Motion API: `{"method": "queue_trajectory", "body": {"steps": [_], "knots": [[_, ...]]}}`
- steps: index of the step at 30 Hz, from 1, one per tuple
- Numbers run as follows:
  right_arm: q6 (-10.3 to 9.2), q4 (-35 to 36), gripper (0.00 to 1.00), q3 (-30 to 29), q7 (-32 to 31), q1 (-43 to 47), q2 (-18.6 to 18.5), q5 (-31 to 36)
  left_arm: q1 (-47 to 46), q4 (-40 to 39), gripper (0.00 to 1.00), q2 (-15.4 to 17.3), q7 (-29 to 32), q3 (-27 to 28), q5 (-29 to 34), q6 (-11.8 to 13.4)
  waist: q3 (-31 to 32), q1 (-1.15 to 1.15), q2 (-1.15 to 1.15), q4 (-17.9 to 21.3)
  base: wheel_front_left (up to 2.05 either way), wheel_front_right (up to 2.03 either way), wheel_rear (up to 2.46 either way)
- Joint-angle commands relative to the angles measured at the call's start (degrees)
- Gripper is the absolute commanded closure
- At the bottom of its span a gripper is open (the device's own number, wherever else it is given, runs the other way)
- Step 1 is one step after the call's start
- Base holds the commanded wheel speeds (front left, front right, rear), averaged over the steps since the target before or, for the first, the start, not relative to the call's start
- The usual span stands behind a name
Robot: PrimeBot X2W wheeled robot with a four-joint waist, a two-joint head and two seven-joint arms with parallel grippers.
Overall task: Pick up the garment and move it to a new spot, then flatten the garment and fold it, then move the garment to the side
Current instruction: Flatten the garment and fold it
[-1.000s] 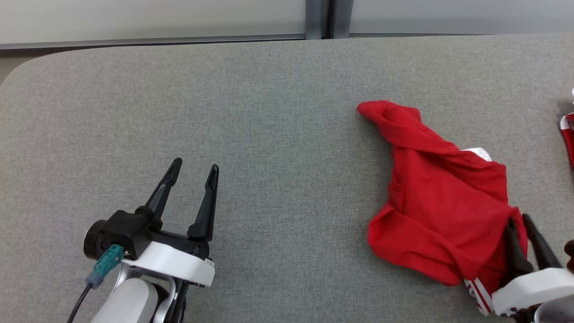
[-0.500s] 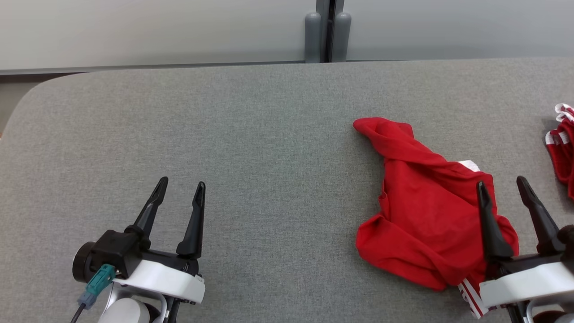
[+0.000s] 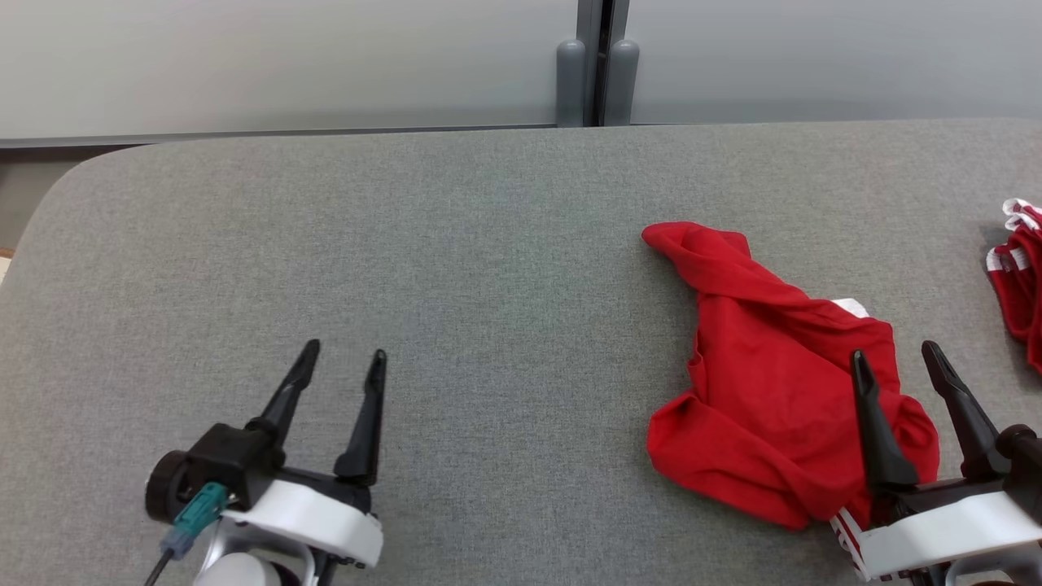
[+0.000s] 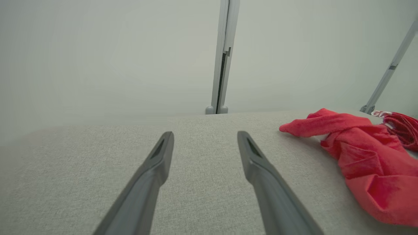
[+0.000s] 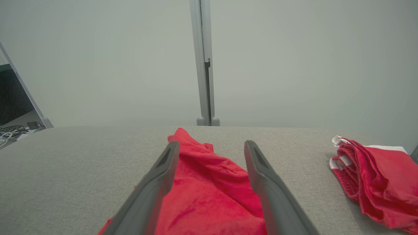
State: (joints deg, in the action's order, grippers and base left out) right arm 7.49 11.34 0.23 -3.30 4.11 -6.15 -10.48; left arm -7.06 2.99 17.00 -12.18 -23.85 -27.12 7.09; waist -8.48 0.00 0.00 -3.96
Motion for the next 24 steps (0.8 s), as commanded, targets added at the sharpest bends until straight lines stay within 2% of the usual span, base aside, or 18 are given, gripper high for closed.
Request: {"method": "queue_trajectory", "body": {"steps": [1, 5, 10, 14, 18, 19, 20, 21, 22, 24], "knots": [[0.0, 0.2, 0.0, -0.2, 0.0, 0.0, 0.0, 0.0, -1.5, -0.2, 0.0, -0.4, 0.6, -0.6, 0.1, -0.7, -0.3, 0.0, 0.0, 0.1, 0.0, 0.0, 0.0], [0.0, 0.1, 0.0, 0.5, -0.1, -0.8, 0.1, -0.1, -4.9, 1.1, 0.0, -2.8, 5.0, -6.1, -0.5, -4.8, -1.4, 0.0, 0.0, 1.0, 0.0, 0.0, 0.0], [0.0, -0.8, 0.0, 2.4, 0.2, -2.4, 0.2, -0.7, -10.2, 7.1, 0.0, -7.8, 11.3, -14.0, -1.7, -10.9, -3.3, 0.0, 0.0, 4.3, 0.0, 0.0, 0.0], [0.0, -2.0, 0.0, 3.7, 0.8, -3.6, 0.6, -1.3, -13.6, 14.0, 0.0, -10.2, 14.4, -17.1, -3.8, -13.1, -4.8, 0.0, 0.0, 7.7, 0.0, 0.0, 0.0], [0.0, -3.1, 0.0, 3.8, 1.7, -4.0, 0.8, -1.7, -15.8, 18.9, 0.0, -11.4, 15.8, -18.1, -6.0, -13.7, -5.7, 0.0, 0.0, 9.6, 0.0, 0.0, 0.0], [0.0, -3.4, 0.0, 3.7, 2.0, -4.1, 0.9, -1.8, -16.3, 20.3, 0.17, -11.7, 15.9, -18.2, -7.2, -14.0, -5.9, 0.0, 0.0, 10.0, 0.0, 0.0, 0.0], [0.0, -3.8, 0.0, 3.7, 2.2, -4.0, 1.1, -1.9, -17.0, 21.7, 0.49, -11.9, 16.1, -18.4, -8.0, -14.1, -6.1, 0.0, 0.0, 10.4, 0.0, 0.0, 0.0], [0.0, -4.0, 0.0, 3.5, 2.5, -4.0, 1.2, -2.0, -17.6, 22.7, 0.92, -12.2, 16.2, -18.5, -9.1, -14.3, -6.3, 0.0, 0.0, 10.8, 0.0, 0.0, 0.0], [0.0, -4.2, 0.0, 3.3, 2.7, -3.9, 1.3, -2.1, -17.8, 23.7, 1.0, -12.5, 16.6, -18.7, -10.7, -14.4, -6.5, 0.0, 0.0, 11.0, 0.0, 0.0, 0.0], [0.0, -4.5, 0.0, 3.1, 3.1, -3.8, 1.5, -2.1, -19.2, 24.8, 1.0, -12.8, 15.9, -19.1, -11.9, -14.6, -6.8, 0.0, 0.0, 11.3, 0.0, 0.0, 0.0]]}}
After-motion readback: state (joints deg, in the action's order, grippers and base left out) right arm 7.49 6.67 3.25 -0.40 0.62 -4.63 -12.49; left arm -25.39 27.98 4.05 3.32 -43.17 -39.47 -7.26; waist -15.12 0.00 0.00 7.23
